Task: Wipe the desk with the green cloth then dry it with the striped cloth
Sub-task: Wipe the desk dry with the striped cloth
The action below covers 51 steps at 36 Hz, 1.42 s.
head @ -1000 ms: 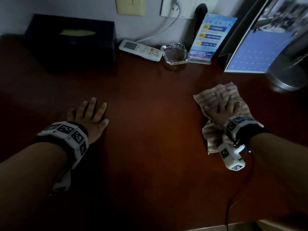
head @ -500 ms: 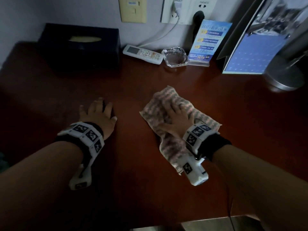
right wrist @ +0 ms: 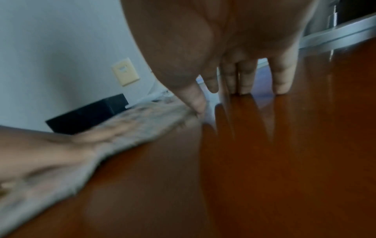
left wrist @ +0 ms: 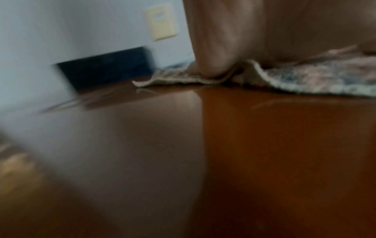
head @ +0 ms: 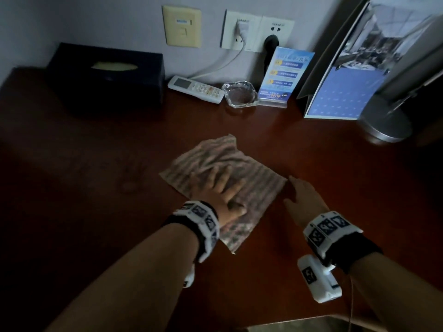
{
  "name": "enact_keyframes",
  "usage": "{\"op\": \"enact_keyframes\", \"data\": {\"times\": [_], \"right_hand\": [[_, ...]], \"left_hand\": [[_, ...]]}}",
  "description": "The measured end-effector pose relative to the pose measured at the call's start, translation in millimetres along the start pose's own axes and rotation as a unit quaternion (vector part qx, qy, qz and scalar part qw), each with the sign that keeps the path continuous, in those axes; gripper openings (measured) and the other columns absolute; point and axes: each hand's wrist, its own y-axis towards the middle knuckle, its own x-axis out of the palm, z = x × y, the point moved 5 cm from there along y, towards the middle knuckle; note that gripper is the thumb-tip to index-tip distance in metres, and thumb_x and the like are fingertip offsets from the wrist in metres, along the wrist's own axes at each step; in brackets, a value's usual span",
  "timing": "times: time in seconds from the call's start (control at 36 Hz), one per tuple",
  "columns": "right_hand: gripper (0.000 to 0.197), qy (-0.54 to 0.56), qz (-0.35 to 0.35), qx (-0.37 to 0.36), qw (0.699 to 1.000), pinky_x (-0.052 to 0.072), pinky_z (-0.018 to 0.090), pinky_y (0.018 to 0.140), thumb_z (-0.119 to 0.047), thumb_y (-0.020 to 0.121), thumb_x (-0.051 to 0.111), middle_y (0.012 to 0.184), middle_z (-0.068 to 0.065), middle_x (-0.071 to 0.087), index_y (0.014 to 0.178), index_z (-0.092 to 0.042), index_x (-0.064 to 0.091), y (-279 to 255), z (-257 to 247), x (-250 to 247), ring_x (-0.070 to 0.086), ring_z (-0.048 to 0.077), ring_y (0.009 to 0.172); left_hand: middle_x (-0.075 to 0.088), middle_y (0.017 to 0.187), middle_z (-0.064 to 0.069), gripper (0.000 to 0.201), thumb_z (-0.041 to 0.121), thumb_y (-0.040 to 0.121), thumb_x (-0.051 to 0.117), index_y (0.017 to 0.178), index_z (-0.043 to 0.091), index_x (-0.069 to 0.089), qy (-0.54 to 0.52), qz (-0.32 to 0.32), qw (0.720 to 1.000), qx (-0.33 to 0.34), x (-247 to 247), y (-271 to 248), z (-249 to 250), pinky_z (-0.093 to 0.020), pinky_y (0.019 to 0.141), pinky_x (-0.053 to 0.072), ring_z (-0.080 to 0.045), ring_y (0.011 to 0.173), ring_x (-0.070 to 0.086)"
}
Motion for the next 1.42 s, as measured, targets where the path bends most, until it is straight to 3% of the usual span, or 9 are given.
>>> {"op": "enact_keyframes", "data": {"times": [0.33,0.47,0.67,0.78,0.89,1.0,1.08,1.19,1.42], "right_hand": [[0.096,-0.069,-0.080,0.038,0.994,0.024,0.040,0.115,-0.061,0.078,0.061,0.159,0.001,-0.005,0.150,-0.030,0.004,-9,-8,7,0.008,0.022,0.145],[0.097,-0.073,-0.075,0.045,0.994,0.025,0.040,0.112,-0.060,0.077,0.062,0.159,0.001,-0.004,0.150,-0.031,0.006,-11,-9,8,0.009,0.023,0.145],[0.100,-0.069,-0.068,0.050,0.994,0.030,0.042,0.110,-0.064,0.073,0.063,0.159,0.001,-0.002,0.150,-0.034,0.008,-9,-8,8,0.014,0.025,0.144],[0.100,-0.075,-0.070,0.049,0.993,0.028,0.041,0.110,-0.066,0.074,0.061,0.159,0.002,-0.001,0.150,-0.032,0.007,-11,-9,6,0.014,0.026,0.144],[0.100,-0.083,-0.072,0.040,0.993,0.028,0.040,0.111,-0.066,0.075,0.060,0.159,0.003,-0.002,0.150,-0.030,0.005,-9,-9,6,0.014,0.025,0.144],[0.099,-0.078,-0.071,0.040,0.994,0.028,0.040,0.111,-0.065,0.075,0.061,0.159,0.002,-0.003,0.150,-0.031,0.005,-10,-9,6,0.013,0.024,0.144],[0.100,-0.074,-0.065,0.036,0.994,0.028,0.040,0.111,-0.065,0.075,0.061,0.159,0.002,-0.002,0.150,-0.030,0.005,-10,-10,6,0.012,0.025,0.145],[0.099,-0.078,-0.064,0.036,0.994,0.029,0.040,0.111,-0.065,0.075,0.060,0.159,0.002,-0.002,0.150,-0.031,0.004,-11,-10,5,0.011,0.024,0.145],[0.099,-0.099,-0.079,0.024,0.992,0.023,0.039,0.113,-0.068,0.077,0.055,0.158,0.004,-0.003,0.151,-0.028,0.002,-11,-11,4,0.009,0.025,0.145]], "left_hand": [[-0.034,0.151,-0.003,0.084,0.077,0.082,0.026,0.145,0.041,-0.017,-0.093,0.057,0.953,-0.282,10,-74,-200,-0.060,0.113,-0.006,-0.035,0.138,-0.031],[-0.029,0.153,-0.010,0.089,0.075,0.084,0.023,0.148,0.030,-0.018,-0.088,0.049,0.949,-0.300,3,-69,-166,-0.059,0.112,-0.005,-0.039,0.138,-0.028],[-0.038,0.149,0.004,0.087,0.081,0.078,0.025,0.142,0.045,-0.022,-0.055,0.026,0.982,-0.180,19,-82,-160,-0.060,0.110,-0.015,-0.028,0.137,-0.034],[-0.019,0.157,-0.008,0.094,0.078,0.081,0.027,0.149,0.028,-0.013,-0.066,0.089,0.953,-0.283,6,-98,-236,-0.049,0.117,-0.006,-0.031,0.144,-0.013],[-0.024,0.155,-0.007,0.108,0.093,0.062,0.014,0.148,0.034,-0.015,-0.142,0.120,0.900,-0.393,1,-110,-283,-0.051,0.116,-0.008,-0.034,0.143,-0.018],[-0.015,0.157,-0.011,0.096,0.082,0.075,0.033,0.150,0.035,-0.001,-0.171,0.174,0.872,-0.425,-13,-98,-264,-0.056,0.113,-0.006,-0.039,0.142,-0.013],[-0.020,0.156,-0.011,0.113,0.097,0.056,0.011,0.148,0.036,-0.013,-0.137,0.117,0.906,-0.384,-18,-71,-248,-0.060,0.112,-0.006,-0.041,0.141,-0.018],[-0.029,0.153,-0.007,0.091,0.079,0.079,0.031,0.145,0.040,-0.019,-0.138,0.070,0.941,-0.300,-31,-46,-184,-0.057,0.113,0.000,-0.039,0.141,-0.019],[-0.037,0.150,-0.002,0.093,0.086,0.073,0.027,0.142,0.046,-0.022,-0.021,0.020,0.989,-0.147,-27,0,-59,-0.067,0.106,-0.012,-0.035,0.137,-0.031]]}}
